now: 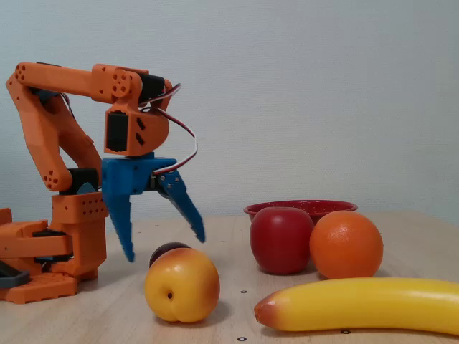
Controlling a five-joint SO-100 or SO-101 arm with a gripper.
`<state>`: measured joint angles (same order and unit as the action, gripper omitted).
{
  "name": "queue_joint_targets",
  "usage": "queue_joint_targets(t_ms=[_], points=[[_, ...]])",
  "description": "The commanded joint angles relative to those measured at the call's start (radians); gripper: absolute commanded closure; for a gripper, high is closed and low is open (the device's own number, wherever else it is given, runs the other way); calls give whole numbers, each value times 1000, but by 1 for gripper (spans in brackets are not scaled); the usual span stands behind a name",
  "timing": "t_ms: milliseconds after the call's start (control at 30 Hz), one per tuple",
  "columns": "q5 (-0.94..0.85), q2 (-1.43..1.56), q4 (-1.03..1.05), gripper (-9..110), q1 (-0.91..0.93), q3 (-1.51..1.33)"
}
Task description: Put plum in the red bowl.
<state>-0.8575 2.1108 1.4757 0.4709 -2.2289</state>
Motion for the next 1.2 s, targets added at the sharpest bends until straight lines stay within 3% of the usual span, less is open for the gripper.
queue_joint_targets(t_ms=[0,1167], points=[[-44,3,-12,60,49,26],[-44,-66,-172,60,-3,-66]])
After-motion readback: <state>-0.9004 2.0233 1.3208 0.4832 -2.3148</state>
